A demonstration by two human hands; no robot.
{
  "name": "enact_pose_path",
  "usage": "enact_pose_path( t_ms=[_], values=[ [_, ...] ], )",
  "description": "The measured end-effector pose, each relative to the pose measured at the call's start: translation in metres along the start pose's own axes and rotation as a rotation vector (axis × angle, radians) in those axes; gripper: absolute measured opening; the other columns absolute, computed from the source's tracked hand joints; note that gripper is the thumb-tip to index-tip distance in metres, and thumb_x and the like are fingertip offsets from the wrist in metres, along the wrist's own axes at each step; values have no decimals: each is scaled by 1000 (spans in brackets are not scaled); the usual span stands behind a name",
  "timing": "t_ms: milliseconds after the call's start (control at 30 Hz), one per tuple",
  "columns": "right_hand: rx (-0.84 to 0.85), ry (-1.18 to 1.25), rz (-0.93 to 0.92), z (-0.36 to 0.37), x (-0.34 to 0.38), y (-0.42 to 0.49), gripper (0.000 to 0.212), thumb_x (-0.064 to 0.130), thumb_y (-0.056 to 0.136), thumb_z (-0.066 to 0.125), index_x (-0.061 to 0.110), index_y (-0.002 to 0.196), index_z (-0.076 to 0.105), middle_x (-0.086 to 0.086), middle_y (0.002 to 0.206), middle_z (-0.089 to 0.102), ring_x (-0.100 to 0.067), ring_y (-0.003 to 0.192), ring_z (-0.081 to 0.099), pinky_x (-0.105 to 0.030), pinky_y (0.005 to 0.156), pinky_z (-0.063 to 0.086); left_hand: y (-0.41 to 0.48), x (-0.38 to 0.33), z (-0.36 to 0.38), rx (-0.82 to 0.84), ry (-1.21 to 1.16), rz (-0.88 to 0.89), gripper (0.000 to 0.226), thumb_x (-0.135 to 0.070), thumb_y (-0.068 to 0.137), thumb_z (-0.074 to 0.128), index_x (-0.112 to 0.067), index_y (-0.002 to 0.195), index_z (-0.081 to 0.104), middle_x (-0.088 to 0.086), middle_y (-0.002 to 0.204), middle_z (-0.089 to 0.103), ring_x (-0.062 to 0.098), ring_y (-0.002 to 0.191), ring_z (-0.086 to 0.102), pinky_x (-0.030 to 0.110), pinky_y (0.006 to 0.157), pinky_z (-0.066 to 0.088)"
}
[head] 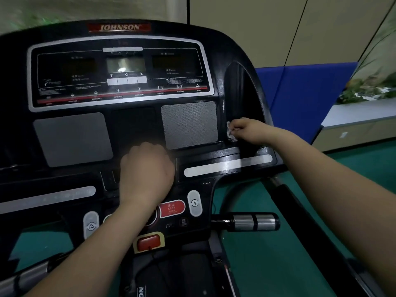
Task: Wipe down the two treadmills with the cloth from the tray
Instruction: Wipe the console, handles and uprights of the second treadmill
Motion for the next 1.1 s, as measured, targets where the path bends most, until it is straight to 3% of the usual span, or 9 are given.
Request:
enact_pose_path(
  t_ms=[67, 133, 233, 333, 400, 500, 633, 833, 1100],
  values=[
    [48, 181, -5, -2, 6, -8, 16, 12, 94, 52, 20, 80, 54, 3, 78, 53, -10, 70, 50, -17, 60, 40, 0, 0, 0, 4, 8, 2, 33, -33, 86, 37, -14, 90, 64, 5, 90, 59, 28, 84, 51, 41, 74, 38],
    [82, 274, -8, -2, 15, -16, 19, 8, 91, 52, 18, 76, 56, 3, 69, 55, -3, 59, 49, -9, 49, 37, 0, -1, 0, 9, 12, 6, 33, -33, 86, 37, -14, 90, 64, 5, 90, 59, 28, 84, 51, 41, 73, 38],
    [18, 140, -42, 7, 26, -21, 18, 19, 89, 52, 26, 78, 64, -3, 86, 64, -18, 83, 58, -28, 76, 48, 0, -1, 0, 10, 11, 7, 33, -33, 86, 37, -14, 90, 64, 5, 90, 58, 28, 84, 50, 41, 73, 39],
    [-228, -315, -9, 39, 45, -31, 29, 35, 95, 45, 29, 119, 60, -6, 114, 55, -30, 109, 52, -41, 92, 43, 0, -1, 0, 7, 8, 6, 33, -33, 86, 37, -14, 90, 64, 6, 91, 58, 28, 84, 50, 42, 74, 39],
    [-327, -350, -115, 64, 67, -39, 33, 38, 97, 42, 33, 126, 56, -8, 120, 52, -33, 115, 47, -43, 94, 39, 0, -1, 0, 8, 9, 7, 34, -33, 86, 36, -14, 91, 64, 6, 92, 58, 28, 85, 50, 42, 75, 39],
    [-277, -230, -244, 74, 79, -40, 33, 39, 98, 40, 35, 125, 59, -5, 122, 54, -29, 121, 45, -44, 102, 37, 0, 0, 0, 8, 5, 5, 35, -35, 86, 35, -14, 91, 64, 6, 93, 59, 28, 87, 50, 43, 75, 39],
    [-199, -143, -267, 56, 57, -38, 29, 36, 98, 42, 30, 121, 60, -3, 124, 54, -26, 121, 46, -44, 103, 38, -2, 0, -1, -1, -8, 6, 35, -34, 86, 36, -14, 92, 65, 6, 93, 59, 28, 87, 51, 43, 76, 40],
    [-113, -212, 13, 14, -9, -14, 35, 34, 101, 35, 25, 129, 52, -11, 131, 47, -35, 123, 44, -45, 104, 37, -2, 0, 0, -11, -15, 1, 33, -33, 86, 38, -15, 91, 65, 4, 92, 59, 27, 86, 51, 42, 76, 39],
    [-2, -182, 6, 6, -6, 2, 34, 36, 101, 40, 24, 131, 50, -9, 131, 42, -31, 118, 46, -33, 95, 37, -1, 1, 0, 0, -23, -4, 33, -33, 86, 38, -15, 91, 65, 5, 92, 60, 28, 87, 51, 42, 76, 39]
  ],
)
Point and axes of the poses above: each hand's wrist, its own y-axis towards the middle knuckle, its own z-axis out of the palm, x = y × z, the point moved 1 cm from there along y, towards the middle knuckle
